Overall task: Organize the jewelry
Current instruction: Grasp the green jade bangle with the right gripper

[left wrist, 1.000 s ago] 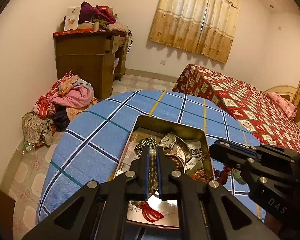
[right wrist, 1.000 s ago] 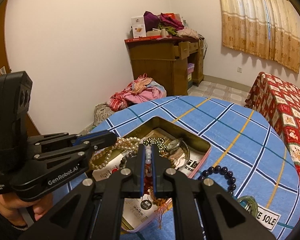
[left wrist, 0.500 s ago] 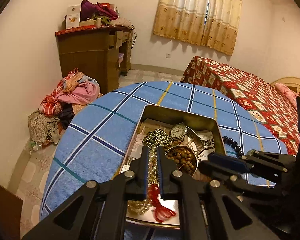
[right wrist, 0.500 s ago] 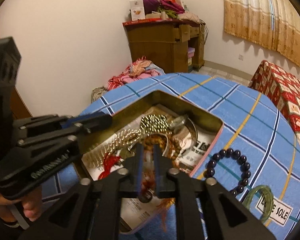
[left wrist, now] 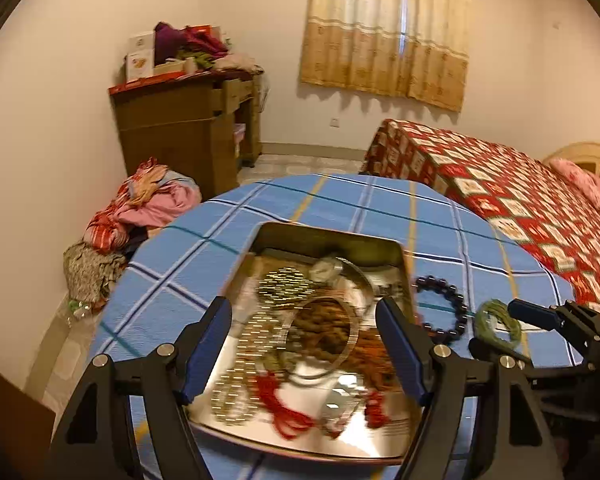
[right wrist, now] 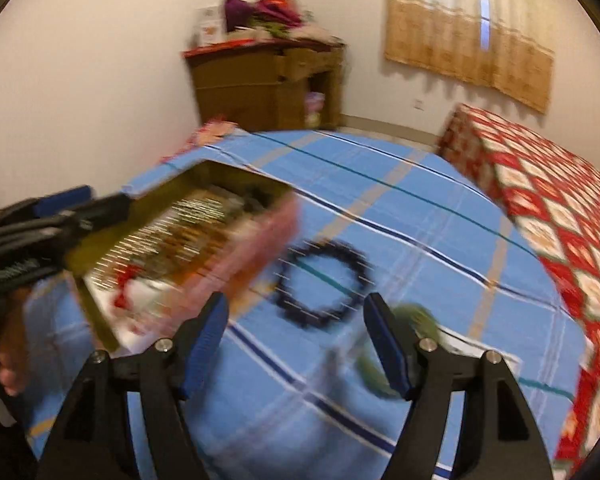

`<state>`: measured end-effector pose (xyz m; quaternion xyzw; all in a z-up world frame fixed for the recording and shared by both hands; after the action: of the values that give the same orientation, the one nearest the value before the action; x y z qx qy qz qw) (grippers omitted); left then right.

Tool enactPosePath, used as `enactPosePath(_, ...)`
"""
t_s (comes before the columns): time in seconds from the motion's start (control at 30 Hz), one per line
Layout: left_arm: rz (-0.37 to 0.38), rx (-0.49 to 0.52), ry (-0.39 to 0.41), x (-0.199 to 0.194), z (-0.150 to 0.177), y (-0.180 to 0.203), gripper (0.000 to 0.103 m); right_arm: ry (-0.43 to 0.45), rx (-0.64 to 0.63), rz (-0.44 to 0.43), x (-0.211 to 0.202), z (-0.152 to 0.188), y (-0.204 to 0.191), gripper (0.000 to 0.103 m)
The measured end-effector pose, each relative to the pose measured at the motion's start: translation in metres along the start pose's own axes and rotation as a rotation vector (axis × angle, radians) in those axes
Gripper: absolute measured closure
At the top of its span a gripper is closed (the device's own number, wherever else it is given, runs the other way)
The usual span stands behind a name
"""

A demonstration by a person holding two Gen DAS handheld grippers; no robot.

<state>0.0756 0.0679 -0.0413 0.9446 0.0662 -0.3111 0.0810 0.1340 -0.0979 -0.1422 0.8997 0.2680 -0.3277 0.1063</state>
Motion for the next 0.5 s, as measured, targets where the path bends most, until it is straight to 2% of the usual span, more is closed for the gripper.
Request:
enactPosePath(0.17,0.011,0.063,-0.022,0.006,0.004,0.031,0.029,-0.029,0.098,0.076,-0.003,0.011,0.038,0.030)
enactPosePath(0.37,0.017,0.094,-0.043,0.013,0.008,0.051,0.029,-0.045,0.097,0.110,0.000,0.008,0.046,0.030)
enactPosePath(0.43,0.013,0.109,-0.046,0.014,0.009,0.057,0.029,-0.058,0.091,0.113,0.005,0.007,0.048,0.033)
enactPosePath(0.5,0.010,0.120,-0.050,0.016,0.010,0.061,0.029,-0.087,0.092,0.102,0.013,0.007,0.050,0.041)
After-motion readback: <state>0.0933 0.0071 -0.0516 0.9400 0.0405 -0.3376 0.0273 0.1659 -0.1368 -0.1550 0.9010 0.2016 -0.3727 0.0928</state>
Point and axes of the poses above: each gripper's, at about its wrist camera, not at the fingertips, and x roughly the way its jaws point, y to its right, z to its underside, the point moved 1 cm from there along x, roughly the way its jaws point, and after that the axes turned 4 degrees about -x, right-handed, at the moved point
